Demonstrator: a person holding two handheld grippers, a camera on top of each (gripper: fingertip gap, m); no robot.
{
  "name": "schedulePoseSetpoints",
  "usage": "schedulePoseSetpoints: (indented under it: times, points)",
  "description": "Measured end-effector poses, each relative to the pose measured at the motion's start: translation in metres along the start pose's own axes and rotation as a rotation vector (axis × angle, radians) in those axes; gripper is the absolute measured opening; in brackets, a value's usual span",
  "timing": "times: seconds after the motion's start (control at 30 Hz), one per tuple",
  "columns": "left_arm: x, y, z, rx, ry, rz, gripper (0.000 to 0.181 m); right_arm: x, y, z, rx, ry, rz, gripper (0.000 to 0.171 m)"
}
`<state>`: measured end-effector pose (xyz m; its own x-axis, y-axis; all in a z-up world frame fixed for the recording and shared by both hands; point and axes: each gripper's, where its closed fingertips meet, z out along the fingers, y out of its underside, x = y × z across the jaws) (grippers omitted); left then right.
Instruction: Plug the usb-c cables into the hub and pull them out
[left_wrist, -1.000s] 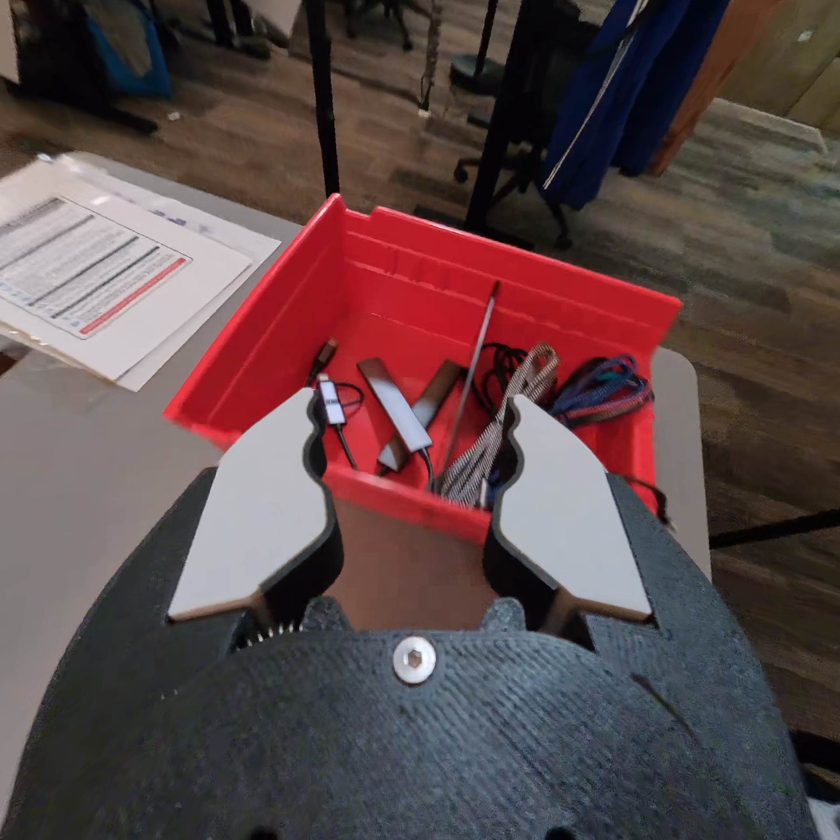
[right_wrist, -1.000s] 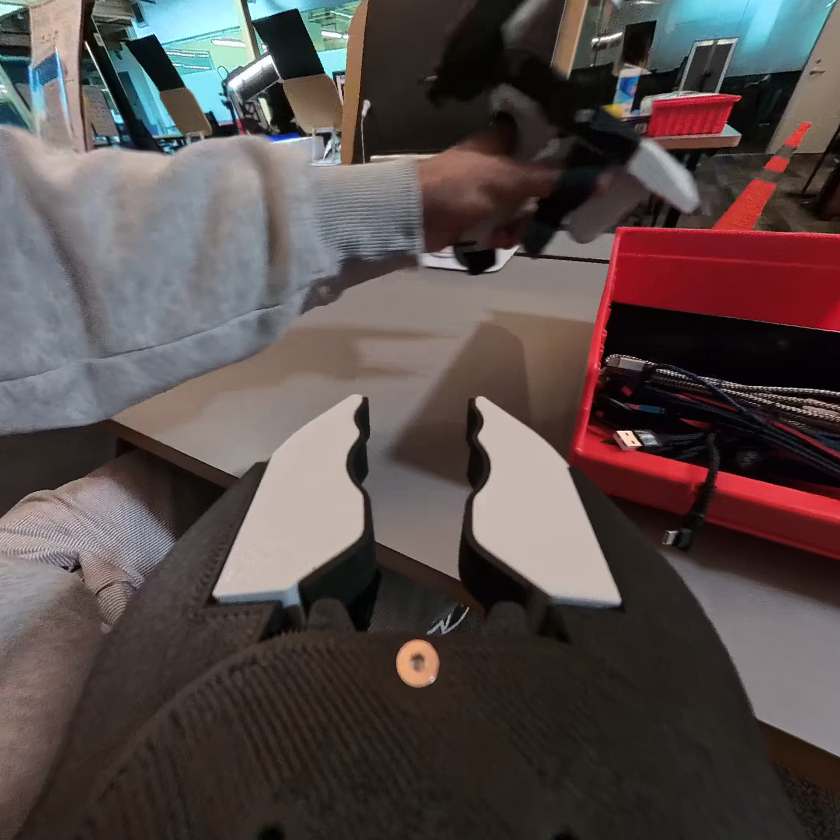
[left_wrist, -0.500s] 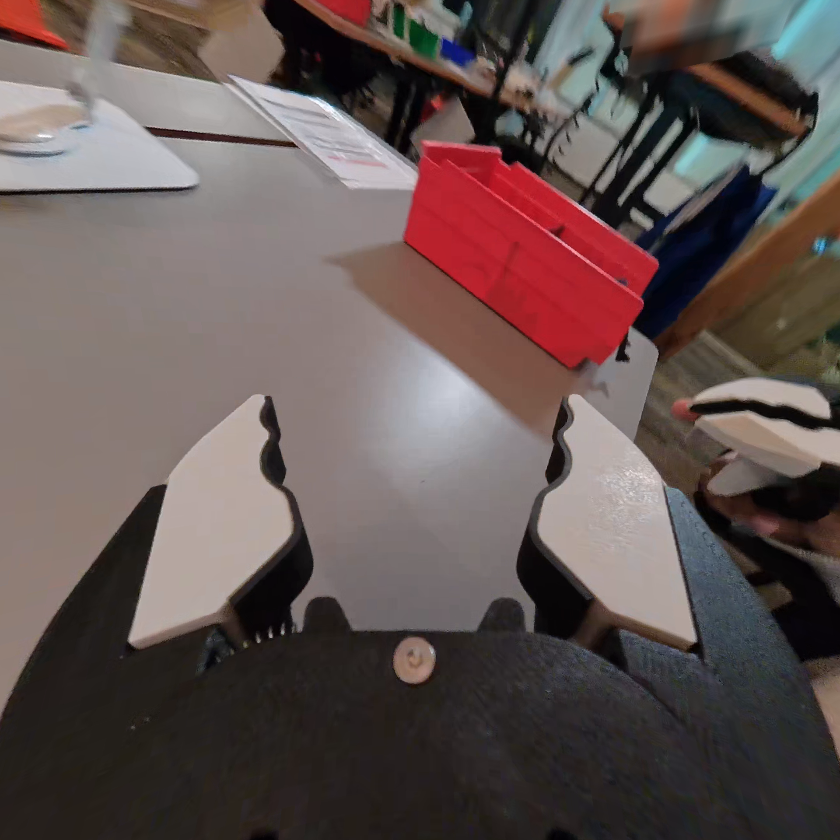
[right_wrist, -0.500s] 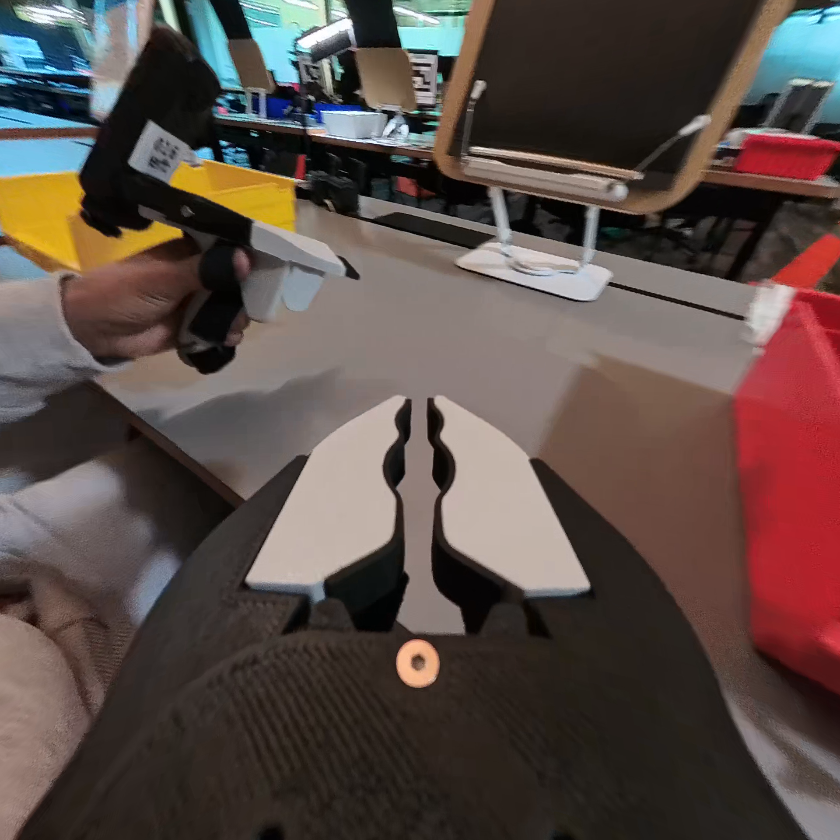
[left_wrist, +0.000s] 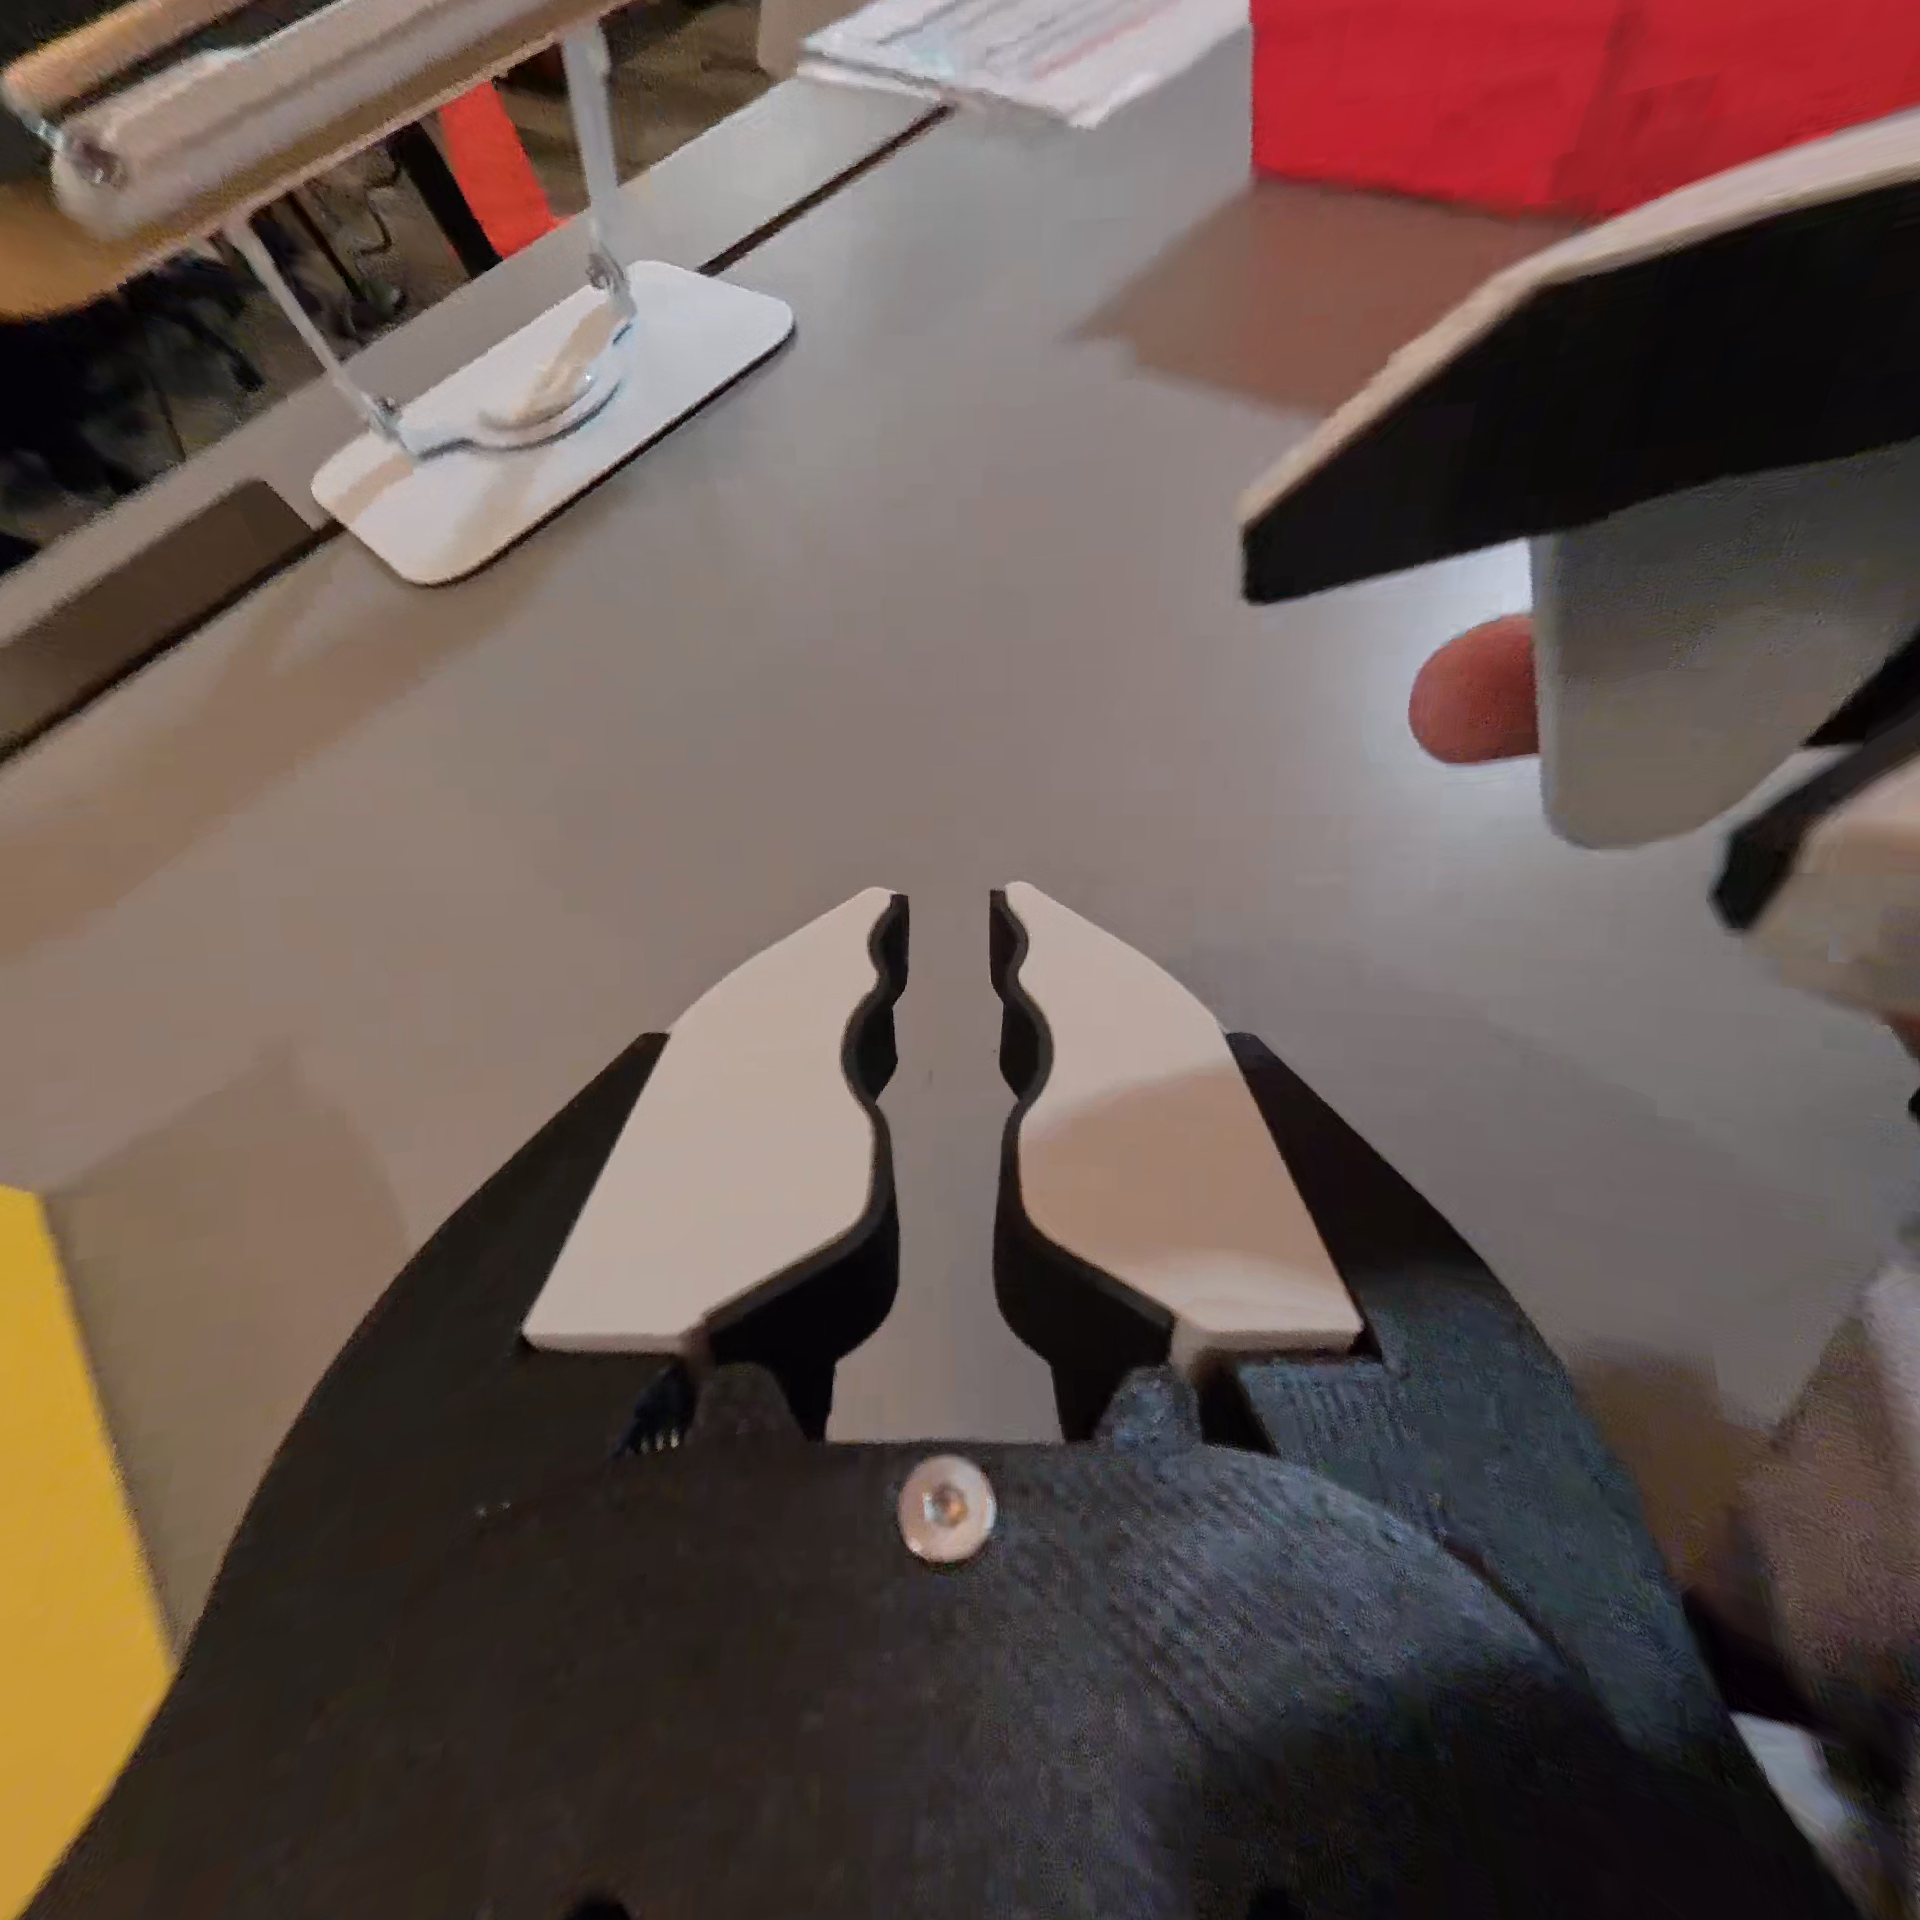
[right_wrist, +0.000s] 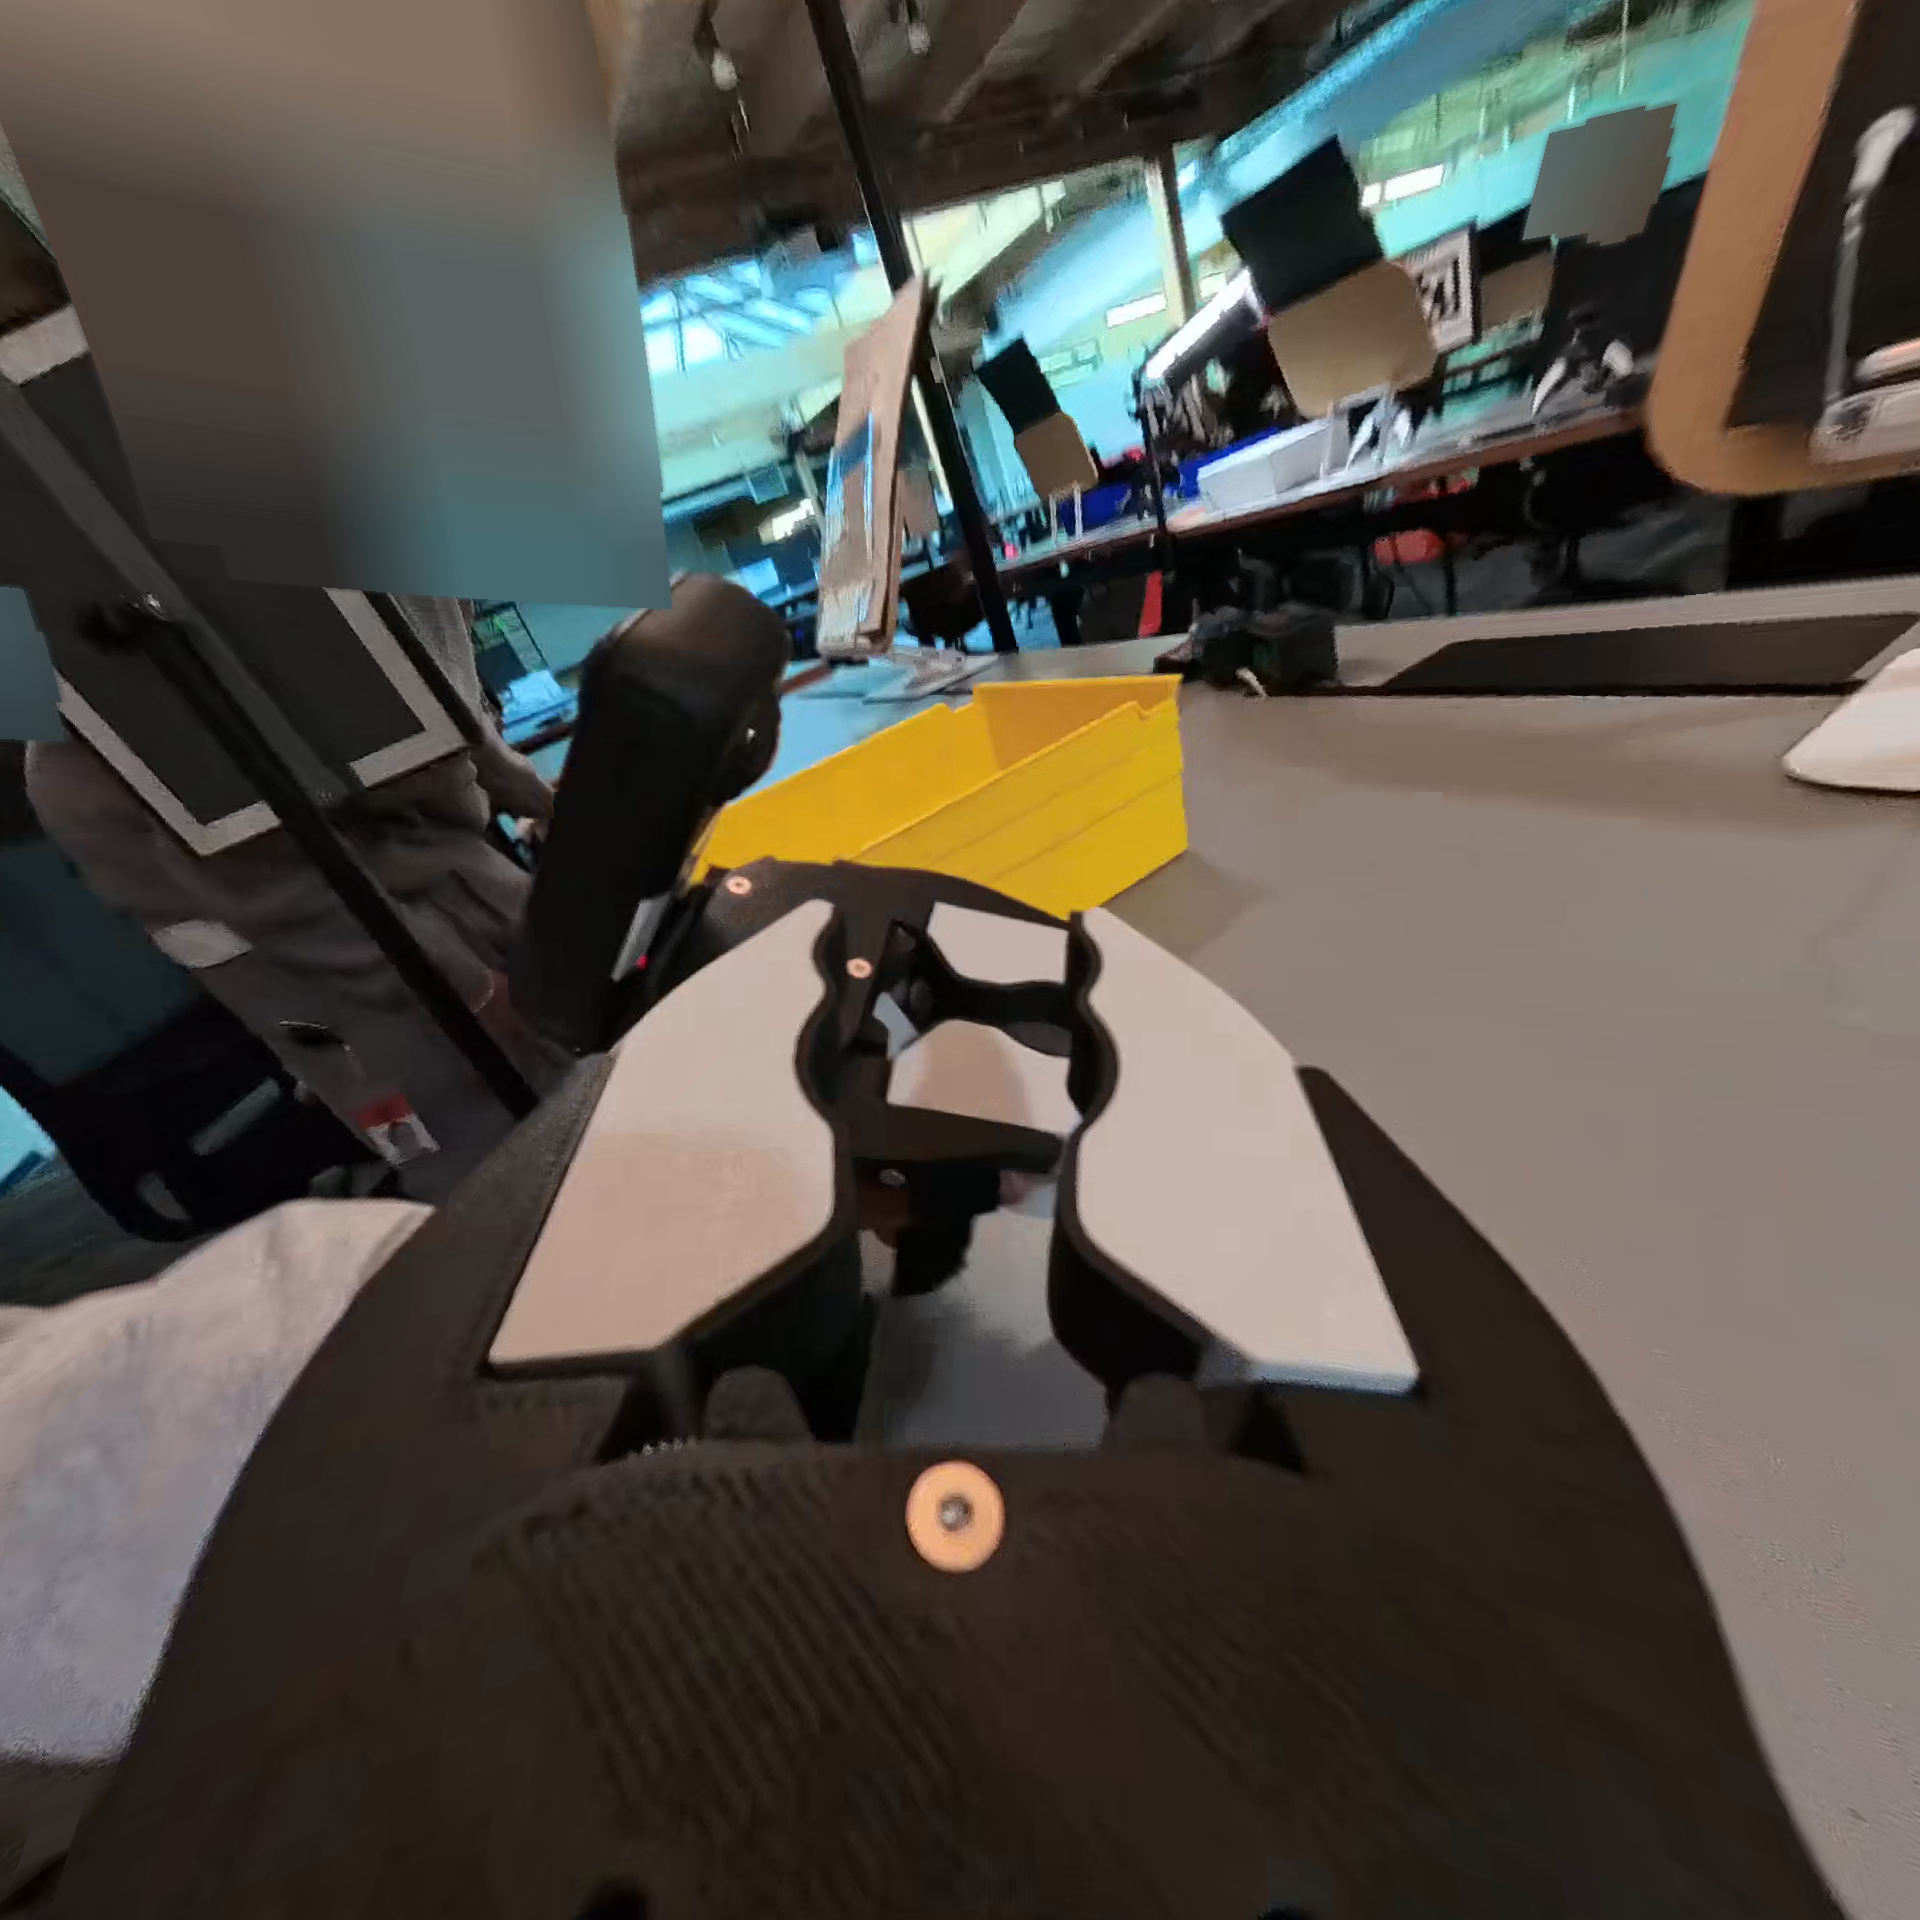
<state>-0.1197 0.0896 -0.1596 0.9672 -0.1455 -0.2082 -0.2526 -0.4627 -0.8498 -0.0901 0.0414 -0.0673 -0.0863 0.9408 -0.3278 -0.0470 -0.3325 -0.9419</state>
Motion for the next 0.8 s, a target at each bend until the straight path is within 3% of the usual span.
schedulePoseSetpoints:
  times: [0.1, 0.2, 0.3, 0.5, 0.6, 0.67, 0.8]
  points:
    - [0.0, 0.001, 0.012, -0.035, -0.083, 0.141, 0.018, 0.034, 0.008, -0.027, 0.03, 0.096, -0.117, 0.046]
    - [0.0, -0.002, 0.03, -0.049, -0.083, 0.151, 0.027, 0.052, 0.009, -0.033, -0.038, 0.121, -0.157, 0.064]
    - [-0.001, -0.004, 0.047, -0.087, -0.096, 0.167, 0.048, 0.059, 0.022, -0.045, -0.084, 0.176, -0.211, 0.071]
    - [-0.014, 0.006, 0.082, -0.218, -0.173, 0.175, 0.123, 0.043, 0.027, -0.061, -0.099, 0.207, -0.381, 0.082]
    - [-0.021, 0.001, 0.09, -0.214, -0.213, 0.166, 0.14, 0.024, 0.035, -0.059, -0.095, 0.162, -0.474, 0.098]
    - [-0.027, -0.003, 0.093, -0.213, -0.247, 0.19, 0.146, 0.003, 0.043, -0.054, -0.083, 0.079, -0.529, 0.12]
    - [-0.037, -0.016, 0.091, -0.143, -0.33, 0.218, 0.146, -0.029, 0.061, -0.046, -0.109, -0.021, -0.616, 0.13]
